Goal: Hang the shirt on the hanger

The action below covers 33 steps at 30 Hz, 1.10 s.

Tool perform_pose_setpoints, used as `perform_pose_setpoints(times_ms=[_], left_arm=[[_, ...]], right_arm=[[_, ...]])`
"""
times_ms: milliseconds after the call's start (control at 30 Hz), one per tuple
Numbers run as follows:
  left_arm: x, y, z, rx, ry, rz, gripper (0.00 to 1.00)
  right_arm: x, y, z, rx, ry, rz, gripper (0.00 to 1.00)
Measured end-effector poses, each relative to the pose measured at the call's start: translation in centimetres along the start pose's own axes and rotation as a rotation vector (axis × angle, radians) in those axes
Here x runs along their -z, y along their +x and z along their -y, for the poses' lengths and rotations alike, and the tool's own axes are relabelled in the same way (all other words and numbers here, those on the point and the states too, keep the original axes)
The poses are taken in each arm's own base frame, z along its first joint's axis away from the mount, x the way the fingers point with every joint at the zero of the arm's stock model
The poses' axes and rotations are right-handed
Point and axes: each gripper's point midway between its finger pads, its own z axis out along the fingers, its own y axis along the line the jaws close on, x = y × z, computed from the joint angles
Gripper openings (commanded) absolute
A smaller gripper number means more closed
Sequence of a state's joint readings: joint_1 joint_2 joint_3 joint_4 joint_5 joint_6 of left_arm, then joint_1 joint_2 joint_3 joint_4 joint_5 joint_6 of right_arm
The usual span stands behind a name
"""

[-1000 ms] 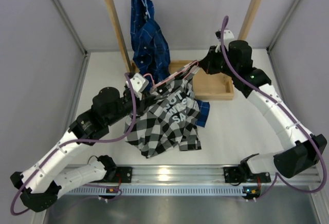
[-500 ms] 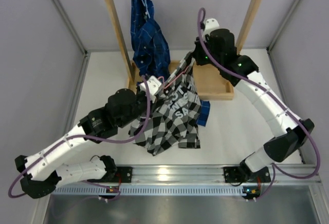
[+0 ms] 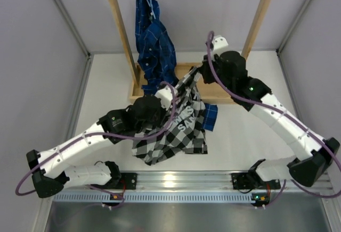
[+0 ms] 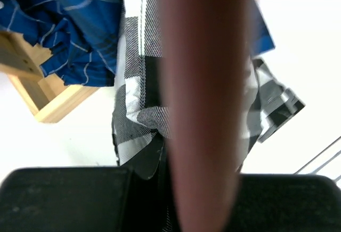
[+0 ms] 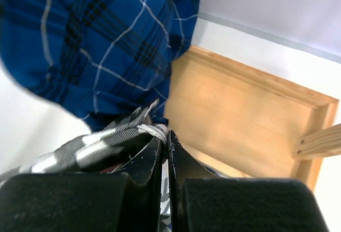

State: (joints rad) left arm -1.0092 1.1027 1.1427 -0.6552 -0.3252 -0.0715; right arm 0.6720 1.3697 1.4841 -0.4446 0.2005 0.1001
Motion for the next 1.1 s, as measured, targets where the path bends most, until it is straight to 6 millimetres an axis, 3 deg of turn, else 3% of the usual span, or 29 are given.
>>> perform_pose_setpoints(times_ms=[133,267,367,433,567,633,733,767,900,1033,1100], left_arm=[[2.4,-2.0,-0.9,0.125,-0.022,0.109,0.0],[5.8,-6.5,-1.5,0.247,0.007,0.285,0.0],[7.7,-10.5,-1.1,0.31,0.068,0.42,0.0],[8.3,-12.0,-0.4,0.321,0.122,0.471,0.0],[7.2,-13.9,1.3,0.337,0.249,0.498,0.0],[6.2,-14.7,1.6,0.349,0.311,0.516,0.0],[5.2,-14.2,1.2,0.358,0.353,0.523,0.0],[4.9,-13.9,0.7,0.356,0.355,0.52,0.0],[5.1,-13.1,-0.3,0.291,0.4,0.516,0.0],[6.6,-12.0,3.4,0.137,0.646,0.498,0.0],[7.4,-11.1,5.5,0.087,0.786,0.477,0.0]], right_arm=[[3.6,1.6,-1.3,-0.126,-0.119,0.087,0.0],[7.5,2.7,-4.3,-0.284,-0.335,0.19,0.0],[9.0,5.5,-6.6,-0.396,-0.488,0.219,0.0],[9.1,7.7,-7.9,-0.448,-0.558,0.205,0.0],[8.5,12.4,-9.5,-0.49,-0.63,0.096,0.38],[8.9,13.4,-9.4,-0.47,-0.625,0.07,0.41],[11.2,12.8,-7.6,-0.426,-0.563,0.124,0.53],[12.7,12.2,-6.6,-0.411,-0.536,0.172,0.61],[20.4,8.9,-3.0,-0.347,-0.478,0.378,0.75],[27.6,5.1,-2.7,-0.217,-0.557,0.509,0.84],[29.4,3.6,-3.6,-0.135,-0.619,0.513,0.87]])
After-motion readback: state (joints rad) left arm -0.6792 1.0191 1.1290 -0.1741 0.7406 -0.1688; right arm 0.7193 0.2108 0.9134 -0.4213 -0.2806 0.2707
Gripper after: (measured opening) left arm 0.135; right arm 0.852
